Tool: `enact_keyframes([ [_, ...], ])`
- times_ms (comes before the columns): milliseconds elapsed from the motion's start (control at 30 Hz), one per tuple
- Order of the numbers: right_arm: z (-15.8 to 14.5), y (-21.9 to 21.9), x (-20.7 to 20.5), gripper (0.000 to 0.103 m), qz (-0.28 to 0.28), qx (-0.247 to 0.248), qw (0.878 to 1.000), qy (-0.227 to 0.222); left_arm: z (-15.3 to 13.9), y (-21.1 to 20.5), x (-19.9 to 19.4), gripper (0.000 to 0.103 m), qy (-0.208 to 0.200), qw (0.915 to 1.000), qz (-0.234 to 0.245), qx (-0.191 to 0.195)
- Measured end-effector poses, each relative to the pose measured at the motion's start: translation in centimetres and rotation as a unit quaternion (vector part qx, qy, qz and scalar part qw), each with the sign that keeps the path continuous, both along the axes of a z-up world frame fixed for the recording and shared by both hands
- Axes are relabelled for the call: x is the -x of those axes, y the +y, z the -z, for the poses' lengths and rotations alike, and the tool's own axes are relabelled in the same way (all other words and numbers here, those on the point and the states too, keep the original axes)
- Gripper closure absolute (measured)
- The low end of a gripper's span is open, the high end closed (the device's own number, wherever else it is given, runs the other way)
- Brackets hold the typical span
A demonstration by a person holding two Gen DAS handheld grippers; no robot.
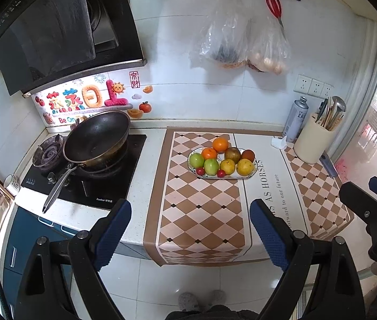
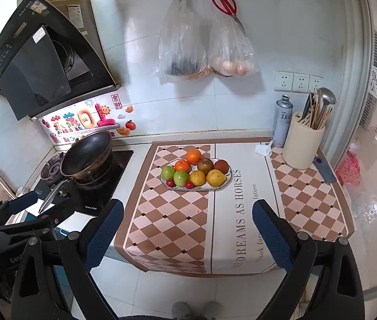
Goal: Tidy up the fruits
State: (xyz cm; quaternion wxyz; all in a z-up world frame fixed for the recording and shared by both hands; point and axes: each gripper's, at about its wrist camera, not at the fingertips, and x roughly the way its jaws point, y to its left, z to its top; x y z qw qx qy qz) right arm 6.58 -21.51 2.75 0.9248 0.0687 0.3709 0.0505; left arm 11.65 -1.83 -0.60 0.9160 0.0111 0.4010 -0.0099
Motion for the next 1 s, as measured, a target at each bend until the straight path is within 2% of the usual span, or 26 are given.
enact_keyframes([
  [167,1.4,-0.6,-2.2,0.002,0.006,-0.007,1.000,0.010,0.3,-0.4,-1.3,0.012,0.000,1.0000,-0.004,-0.006],
  [300,2.6,-1.2,-4.7,0.002,0.016,-0.008,1.000,0.015,0.8,-0.5,-3.0,0.002,-0.001,0.9999,-0.008,-0.009],
  [667,5.8,-1.7,-12.0,0.002,0.030,0.011,0.999,0.041,3.7,-0.5,-9.1,0.002,0.019,0.9992,-0.026,-0.025],
  [833,7.5,-1.2,-14.4,0.002,0.027,0.022,0.998,0.054,5.2,-0.7,-11.4,0.002,0.031,0.9984,-0.029,-0.037],
  [1000,8.7,-1.1,-15.7,0.002,0.028,0.023,0.997,0.069,6.2,-0.7,-12.6,0.002,0.049,0.9979,-0.028,-0.032],
])
